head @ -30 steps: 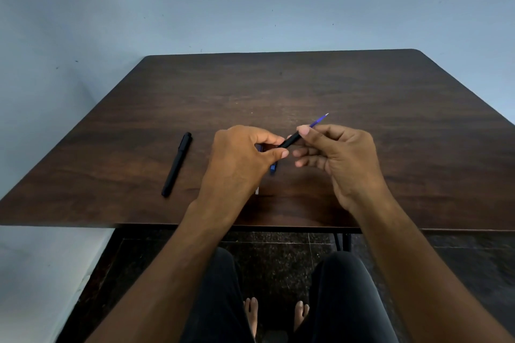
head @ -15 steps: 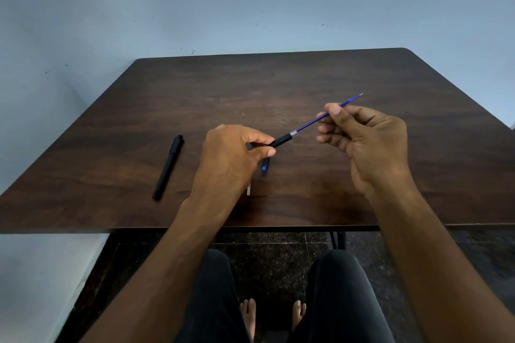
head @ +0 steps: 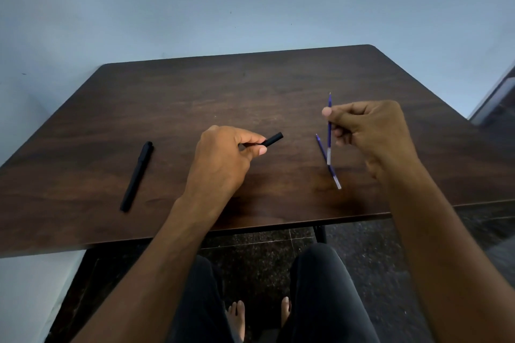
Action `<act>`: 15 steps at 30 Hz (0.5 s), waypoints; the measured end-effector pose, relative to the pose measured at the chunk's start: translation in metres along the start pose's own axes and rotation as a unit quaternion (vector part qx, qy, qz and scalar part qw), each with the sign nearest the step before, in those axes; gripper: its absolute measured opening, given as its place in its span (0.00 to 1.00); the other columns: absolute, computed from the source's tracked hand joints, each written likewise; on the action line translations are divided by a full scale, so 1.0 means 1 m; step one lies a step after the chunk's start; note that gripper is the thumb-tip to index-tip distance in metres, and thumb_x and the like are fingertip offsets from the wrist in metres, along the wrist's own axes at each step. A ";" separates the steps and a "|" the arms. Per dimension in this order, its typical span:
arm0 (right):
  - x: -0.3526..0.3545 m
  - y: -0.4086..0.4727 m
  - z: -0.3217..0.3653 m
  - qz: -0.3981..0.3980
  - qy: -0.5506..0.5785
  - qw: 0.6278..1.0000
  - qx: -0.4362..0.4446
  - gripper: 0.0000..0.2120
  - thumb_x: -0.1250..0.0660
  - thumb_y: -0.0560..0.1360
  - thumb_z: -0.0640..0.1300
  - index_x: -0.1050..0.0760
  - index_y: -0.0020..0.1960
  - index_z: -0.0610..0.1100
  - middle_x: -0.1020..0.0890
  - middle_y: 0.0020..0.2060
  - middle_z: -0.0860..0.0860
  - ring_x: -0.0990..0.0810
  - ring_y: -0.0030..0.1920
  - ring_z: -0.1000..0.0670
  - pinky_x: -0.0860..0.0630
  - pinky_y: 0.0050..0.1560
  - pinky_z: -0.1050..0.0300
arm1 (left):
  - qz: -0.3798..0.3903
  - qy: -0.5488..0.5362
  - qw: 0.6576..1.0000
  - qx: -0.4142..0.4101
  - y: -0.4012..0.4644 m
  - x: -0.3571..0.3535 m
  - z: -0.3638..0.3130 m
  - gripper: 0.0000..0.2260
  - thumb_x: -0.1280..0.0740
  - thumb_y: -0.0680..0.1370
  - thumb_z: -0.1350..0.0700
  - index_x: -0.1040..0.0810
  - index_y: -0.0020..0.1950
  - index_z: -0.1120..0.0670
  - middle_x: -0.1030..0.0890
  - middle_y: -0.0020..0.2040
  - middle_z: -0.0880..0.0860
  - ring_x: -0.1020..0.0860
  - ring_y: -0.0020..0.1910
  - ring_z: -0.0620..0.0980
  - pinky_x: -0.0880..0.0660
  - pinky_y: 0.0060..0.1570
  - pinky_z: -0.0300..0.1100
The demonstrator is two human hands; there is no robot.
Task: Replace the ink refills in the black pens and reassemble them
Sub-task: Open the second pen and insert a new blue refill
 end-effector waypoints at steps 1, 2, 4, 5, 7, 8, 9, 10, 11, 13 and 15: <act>0.004 0.000 -0.002 0.000 -0.035 0.999 -0.007 0.08 0.22 0.72 0.41 0.16 0.42 0.36 0.19 0.29 0.44 0.25 0.27 0.51 0.24 0.28 0.60 | 0.005 -0.002 1.000 -0.003 0.000 -0.004 -0.003 0.09 0.23 0.72 0.53 0.13 0.52 0.46 0.18 0.40 0.40 0.22 0.39 0.36 0.26 0.44 0.32; 0.007 0.000 -0.004 0.003 -0.073 0.997 -0.017 0.09 0.22 0.72 0.42 0.16 0.43 0.36 0.19 0.29 0.44 0.25 0.27 0.51 0.24 0.27 0.60 | 0.009 -0.003 1.000 -0.005 0.001 -0.007 -0.006 0.09 0.23 0.72 0.53 0.13 0.52 0.46 0.19 0.39 0.39 0.23 0.38 0.36 0.28 0.43 0.31; 0.013 0.000 -0.007 0.007 -0.155 0.987 -0.033 0.09 0.21 0.71 0.43 0.16 0.41 0.38 0.18 0.26 0.49 0.24 0.24 0.55 0.25 0.26 0.61 | 0.019 -0.003 1.000 -0.012 0.002 -0.015 -0.015 0.09 0.23 0.72 0.53 0.13 0.52 0.46 0.18 0.40 0.40 0.24 0.37 0.34 0.31 0.40 0.25; 0.015 0.001 -0.008 0.010 -0.194 0.980 -0.040 0.09 0.21 0.70 0.44 0.16 0.39 0.39 0.19 0.25 0.51 0.25 0.20 0.59 0.26 0.25 0.62 | 0.026 -0.002 1.000 -0.015 0.003 -0.019 -0.019 0.09 0.23 0.72 0.53 0.13 0.52 0.46 0.17 0.41 0.40 0.24 0.37 0.33 0.33 0.39 0.22; 0.015 0.002 -0.009 0.015 -0.257 0.965 -0.053 0.09 0.21 0.70 0.45 0.17 0.38 0.41 0.19 0.26 0.50 0.28 0.16 0.61 0.29 0.25 0.63 | 0.041 -0.001 0.999 -0.023 0.003 -0.027 -0.025 0.09 0.24 0.73 0.53 0.13 0.52 0.47 0.18 0.42 0.40 0.25 0.38 0.31 0.33 0.38 0.20; 0.014 0.002 -0.011 0.018 -0.277 0.959 -0.061 0.09 0.21 0.70 0.45 0.17 0.38 0.41 0.19 0.27 0.49 0.28 0.16 0.60 0.30 0.27 0.63 | 0.048 0.001 0.998 -0.027 0.004 -0.031 -0.028 0.09 0.24 0.73 0.53 0.14 0.53 0.47 0.17 0.43 0.39 0.25 0.38 0.30 0.33 0.39 0.19; 0.013 0.002 -0.013 0.022 -0.291 0.954 -0.071 0.09 0.21 0.71 0.45 0.17 0.38 0.41 0.20 0.28 0.48 0.27 0.18 0.59 0.31 0.27 0.62 | 0.054 0.003 0.998 -0.032 0.004 -0.034 -0.030 0.09 0.24 0.73 0.53 0.14 0.53 0.47 0.16 0.44 0.40 0.25 0.38 0.30 0.34 0.39 0.18; 0.010 0.001 -0.015 0.027 -0.301 0.950 -0.080 0.09 0.21 0.71 0.45 0.17 0.38 0.40 0.20 0.29 0.48 0.27 0.21 0.57 0.31 0.28 0.61 | 0.058 0.005 0.998 -0.038 0.004 -0.038 -0.031 0.09 0.24 0.73 0.54 0.13 0.52 0.47 0.15 0.45 0.41 0.25 0.38 0.29 0.34 0.40 0.17; 0.007 0.001 -0.017 0.032 -0.310 0.947 -0.082 0.10 0.21 0.71 0.45 0.17 0.38 0.40 0.19 0.29 0.47 0.26 0.23 0.55 0.30 0.28 0.61 | 0.062 0.008 0.997 -0.043 0.004 -0.040 -0.033 0.09 0.24 0.73 0.54 0.13 0.52 0.48 0.14 0.46 0.43 0.25 0.38 0.30 0.34 0.41 0.17; 0.003 0.002 -0.020 0.035 -0.329 0.940 -0.081 0.10 0.20 0.70 0.46 0.16 0.39 0.39 0.16 0.33 0.43 0.24 0.28 0.53 0.23 0.32 0.58 | 0.068 0.016 0.996 -0.047 0.003 -0.044 -0.034 0.09 0.24 0.73 0.53 0.13 0.52 0.48 0.14 0.47 0.44 0.24 0.39 0.31 0.34 0.44 0.18; 0.001 0.004 -0.020 0.038 -0.346 0.934 -0.084 0.10 0.20 0.70 0.46 0.15 0.41 0.39 0.15 0.38 0.42 0.20 0.35 0.50 0.19 0.42 0.54 | 0.071 0.024 0.996 -0.049 0.002 -0.045 -0.034 0.09 0.25 0.74 0.53 0.14 0.53 0.47 0.14 0.48 0.44 0.23 0.42 0.35 0.32 0.48 0.22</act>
Point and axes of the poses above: each hand's wrist, its own y-axis towards the middle knuckle, its own x-axis out of the back of the hand, z = x × y, the point moved 6 cm from there along y, towards the middle knuckle
